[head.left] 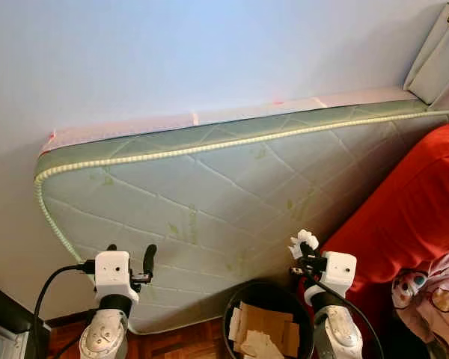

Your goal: Clean up the room

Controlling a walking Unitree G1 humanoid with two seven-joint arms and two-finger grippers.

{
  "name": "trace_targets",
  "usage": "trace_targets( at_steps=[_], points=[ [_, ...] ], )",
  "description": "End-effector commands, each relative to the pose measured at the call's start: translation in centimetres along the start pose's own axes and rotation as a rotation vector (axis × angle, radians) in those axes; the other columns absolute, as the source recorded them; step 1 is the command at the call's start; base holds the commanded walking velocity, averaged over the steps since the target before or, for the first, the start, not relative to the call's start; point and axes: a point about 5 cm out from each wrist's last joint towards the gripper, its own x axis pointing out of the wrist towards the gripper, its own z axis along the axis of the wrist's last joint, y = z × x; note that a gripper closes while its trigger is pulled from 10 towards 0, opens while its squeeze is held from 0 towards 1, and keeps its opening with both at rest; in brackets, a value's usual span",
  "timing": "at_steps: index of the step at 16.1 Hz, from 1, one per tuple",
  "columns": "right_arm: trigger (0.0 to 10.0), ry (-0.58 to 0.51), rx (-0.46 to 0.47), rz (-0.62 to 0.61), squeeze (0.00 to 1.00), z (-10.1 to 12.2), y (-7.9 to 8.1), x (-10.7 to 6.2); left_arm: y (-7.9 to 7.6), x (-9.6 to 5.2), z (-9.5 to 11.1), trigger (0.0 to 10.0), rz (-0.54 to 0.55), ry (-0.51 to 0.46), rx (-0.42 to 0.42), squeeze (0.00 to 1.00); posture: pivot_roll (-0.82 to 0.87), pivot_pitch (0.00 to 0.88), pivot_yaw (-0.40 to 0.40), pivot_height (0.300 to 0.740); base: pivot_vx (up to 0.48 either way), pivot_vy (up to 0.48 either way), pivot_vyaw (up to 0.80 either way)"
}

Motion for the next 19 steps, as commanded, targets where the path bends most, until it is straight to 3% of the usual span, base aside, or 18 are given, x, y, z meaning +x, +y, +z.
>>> trace_targets(
  at_steps=[1,14,19],
  points=[
    [10.0,-0.004,0.023,0.006,0.00,0.0,0.8,-0.1,-0.1,0.2,0.5,10.0,-0.016,-0.011,0.014,0.00,0.10,0.000,-0.025,0.711,0.000,0.000,0.00],
    [10.0,0.000,0.008,0.008,0.00,0.3,0.5,0.5,-0.7,0.9,-0.4,10.0,-0.013,0.004,-0.002,0.00,0.03,0.000,-0.033,0.711,0.000,0.000,0.00],
    [10.0,0.012,0.008,0.013,0.00,0.1,0.5,0.6,-0.2,0.4,-1.4,10.0,0.006,0.042,0.006,0.00,0.00,0.000,-0.021,0.711,0.000,0.000,0.00]
  ],
)
